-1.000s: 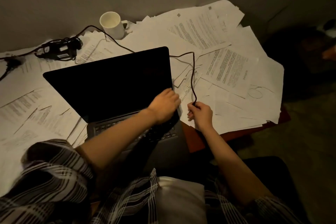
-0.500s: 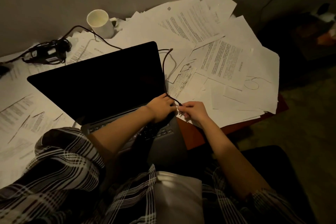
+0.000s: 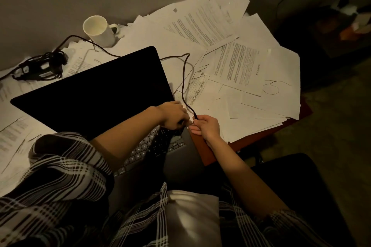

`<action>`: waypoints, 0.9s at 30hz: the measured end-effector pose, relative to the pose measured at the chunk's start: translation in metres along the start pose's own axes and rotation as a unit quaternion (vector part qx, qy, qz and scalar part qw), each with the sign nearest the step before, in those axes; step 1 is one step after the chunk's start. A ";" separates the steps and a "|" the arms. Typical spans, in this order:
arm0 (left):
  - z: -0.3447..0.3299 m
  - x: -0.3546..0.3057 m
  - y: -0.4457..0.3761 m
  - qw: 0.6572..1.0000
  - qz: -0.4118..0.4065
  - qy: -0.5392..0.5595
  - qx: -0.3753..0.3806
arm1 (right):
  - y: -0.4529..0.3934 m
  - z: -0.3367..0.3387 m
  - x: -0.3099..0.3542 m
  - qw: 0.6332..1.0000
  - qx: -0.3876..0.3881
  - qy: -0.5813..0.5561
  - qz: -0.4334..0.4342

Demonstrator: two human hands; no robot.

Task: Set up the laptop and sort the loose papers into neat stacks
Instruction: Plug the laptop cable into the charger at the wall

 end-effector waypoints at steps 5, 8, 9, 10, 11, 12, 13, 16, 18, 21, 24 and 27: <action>-0.004 0.001 -0.004 0.999 0.002 0.034 0.019 | 0.006 -0.005 0.000 1.000 -0.008 -0.008 0.001; -0.004 0.002 -0.003 0.999 0.012 0.044 0.025 | 0.010 -0.006 -0.001 1.000 -0.012 -0.025 -0.012; -0.003 0.002 -0.002 0.999 0.013 0.045 0.026 | 0.010 -0.006 -0.002 0.999 -0.010 -0.036 -0.017; -0.002 0.002 -0.002 0.999 0.011 0.045 0.025 | 0.011 -0.007 -0.004 0.999 -0.010 -0.044 -0.023; -0.001 0.001 -0.002 0.999 0.008 0.044 0.022 | 0.012 -0.007 -0.004 0.998 -0.010 -0.050 -0.029; -0.001 0.001 -0.001 0.999 0.006 0.043 0.021 | 0.012 -0.008 -0.005 0.998 -0.010 -0.052 -0.032; -0.001 0.001 -0.001 0.999 0.006 0.044 0.021 | 0.013 -0.009 -0.005 0.998 -0.009 -0.051 -0.033; 0.000 0.001 0.002 0.998 0.003 0.053 0.014 | 0.013 -0.012 -0.005 0.998 -0.016 -0.046 -0.037; 0.001 0.001 0.003 0.998 -0.001 0.057 0.006 | 0.012 -0.011 -0.005 0.998 -0.023 -0.044 -0.042; 0.001 0.002 0.005 0.998 0.005 0.070 -0.002 | 0.011 -0.011 -0.003 0.997 -0.033 -0.047 -0.050; 0.000 0.005 0.007 0.995 0.008 0.097 -0.017 | 0.009 -0.011 -0.003 0.997 -0.043 -0.042 -0.056; -0.005 0.007 0.010 0.994 0.020 0.105 -0.031 | 0.007 -0.013 -0.002 0.998 -0.042 0.002 -0.048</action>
Point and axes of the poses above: each hand's wrist, its own y-axis away from the middle knuckle, its own z-axis out of the back of the hand, x = y × z, the point moved 6 cm from there along -y, towards the middle knuckle, and after that the axes turned 9 degrees about y, right-handed, at the moved point
